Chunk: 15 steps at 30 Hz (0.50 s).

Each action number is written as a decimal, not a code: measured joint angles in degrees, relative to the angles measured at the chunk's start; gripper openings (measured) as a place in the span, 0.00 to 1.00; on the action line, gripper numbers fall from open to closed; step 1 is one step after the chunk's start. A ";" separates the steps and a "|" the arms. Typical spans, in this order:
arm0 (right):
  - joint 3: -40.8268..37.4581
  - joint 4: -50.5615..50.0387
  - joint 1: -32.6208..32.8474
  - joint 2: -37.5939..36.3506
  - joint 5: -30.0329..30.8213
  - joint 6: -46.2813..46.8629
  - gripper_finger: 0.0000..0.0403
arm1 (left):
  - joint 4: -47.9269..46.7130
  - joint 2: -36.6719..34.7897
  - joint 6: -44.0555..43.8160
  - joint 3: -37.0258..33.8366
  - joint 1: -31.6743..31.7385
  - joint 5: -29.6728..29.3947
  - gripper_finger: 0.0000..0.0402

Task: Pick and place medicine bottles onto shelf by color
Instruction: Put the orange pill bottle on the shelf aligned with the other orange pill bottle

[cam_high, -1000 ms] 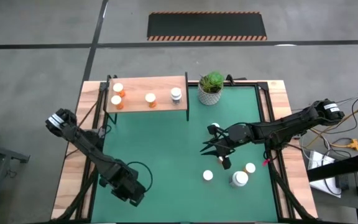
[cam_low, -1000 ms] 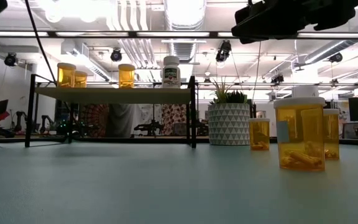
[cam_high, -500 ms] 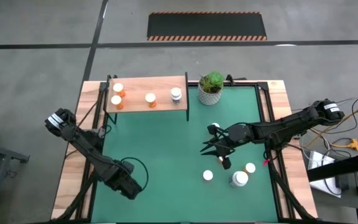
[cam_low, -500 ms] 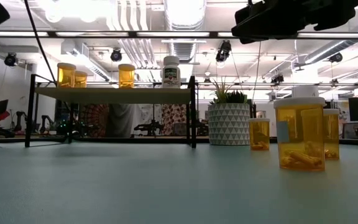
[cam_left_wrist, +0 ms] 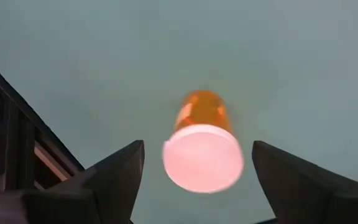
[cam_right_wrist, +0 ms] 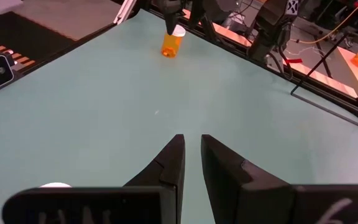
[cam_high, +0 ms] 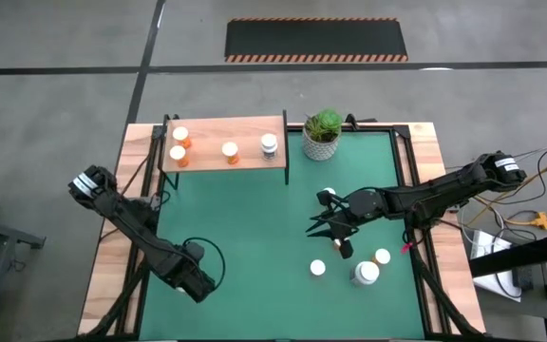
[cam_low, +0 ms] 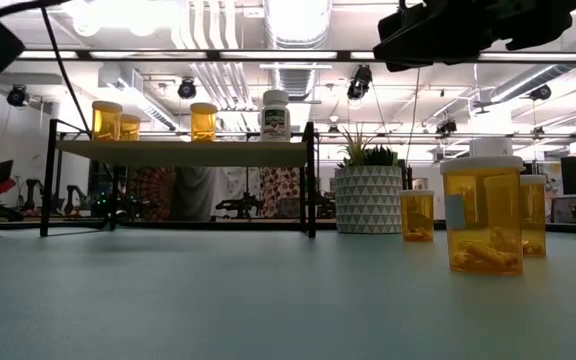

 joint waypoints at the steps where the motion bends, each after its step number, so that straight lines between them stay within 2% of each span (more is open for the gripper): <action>1: 0.00 0.00 0.00 0.00 0.00 0.00 0.11 | 0.71 0.00 0.00 -0.41 0.00 -0.01 0.70; 10: 0.00 0.00 0.00 0.00 0.00 0.44 0.11 | 7.73 0.00 0.00 -3.63 -0.56 0.15 0.70; 15: -0.02 -0.01 0.00 0.00 0.00 0.79 0.11 | 8.57 0.00 0.02 -4.33 -0.81 0.34 0.69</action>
